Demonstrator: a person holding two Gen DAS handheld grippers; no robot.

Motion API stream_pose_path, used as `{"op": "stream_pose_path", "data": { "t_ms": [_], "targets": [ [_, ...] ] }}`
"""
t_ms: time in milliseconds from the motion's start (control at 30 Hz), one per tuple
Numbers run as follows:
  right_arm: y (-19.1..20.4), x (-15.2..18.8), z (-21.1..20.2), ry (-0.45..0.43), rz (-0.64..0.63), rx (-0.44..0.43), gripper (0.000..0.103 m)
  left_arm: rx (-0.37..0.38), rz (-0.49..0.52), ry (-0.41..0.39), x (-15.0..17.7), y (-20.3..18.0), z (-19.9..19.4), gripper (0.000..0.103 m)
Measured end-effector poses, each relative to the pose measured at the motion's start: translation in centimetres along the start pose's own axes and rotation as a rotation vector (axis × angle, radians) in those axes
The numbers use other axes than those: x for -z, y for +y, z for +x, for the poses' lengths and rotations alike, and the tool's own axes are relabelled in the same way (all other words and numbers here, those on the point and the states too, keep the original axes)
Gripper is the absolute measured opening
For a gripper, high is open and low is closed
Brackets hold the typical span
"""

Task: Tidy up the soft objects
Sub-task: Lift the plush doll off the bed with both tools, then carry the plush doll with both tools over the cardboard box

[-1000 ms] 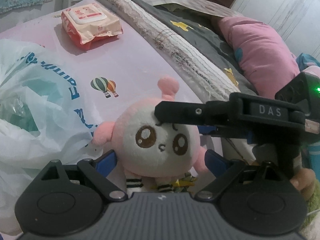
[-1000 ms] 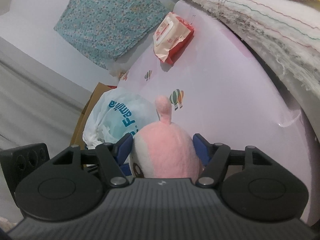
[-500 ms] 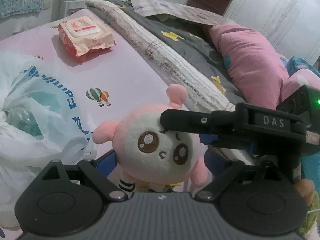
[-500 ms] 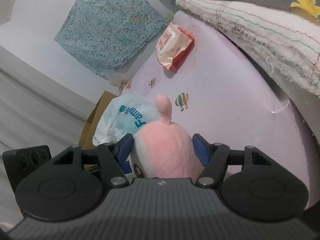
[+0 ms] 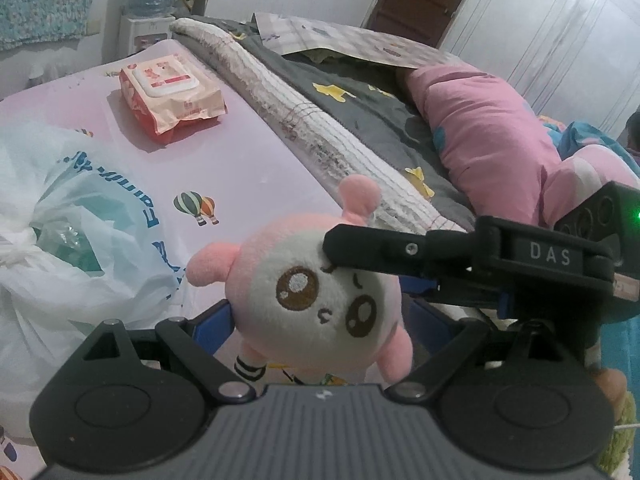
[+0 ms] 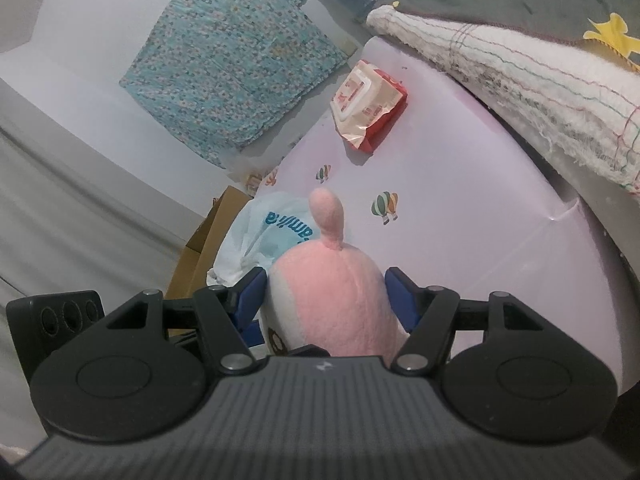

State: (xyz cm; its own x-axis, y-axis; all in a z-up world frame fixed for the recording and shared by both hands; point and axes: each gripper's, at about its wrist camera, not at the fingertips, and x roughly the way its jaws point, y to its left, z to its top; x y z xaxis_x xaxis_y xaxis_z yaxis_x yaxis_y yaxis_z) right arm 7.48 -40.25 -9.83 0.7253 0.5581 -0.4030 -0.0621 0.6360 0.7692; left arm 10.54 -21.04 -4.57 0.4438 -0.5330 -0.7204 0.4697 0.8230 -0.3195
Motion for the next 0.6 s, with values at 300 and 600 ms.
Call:
{"op": "stream_pose_path", "data": {
  "t_ms": [300, 600],
  "targets": [
    [2.3, 0.1, -1.1, -0.021, -0.039, 0.0, 0.065, 0.006, -0.005, -0.047, 0.0, -0.1, -2.1, 0.094],
    [8.4, 0.0, -1.6, -0.039, -0.157, -0.046, 0.065, -0.02, -0.023, -0.175, 0.0, 0.8, -7.7, 0.094]
  ]
}}
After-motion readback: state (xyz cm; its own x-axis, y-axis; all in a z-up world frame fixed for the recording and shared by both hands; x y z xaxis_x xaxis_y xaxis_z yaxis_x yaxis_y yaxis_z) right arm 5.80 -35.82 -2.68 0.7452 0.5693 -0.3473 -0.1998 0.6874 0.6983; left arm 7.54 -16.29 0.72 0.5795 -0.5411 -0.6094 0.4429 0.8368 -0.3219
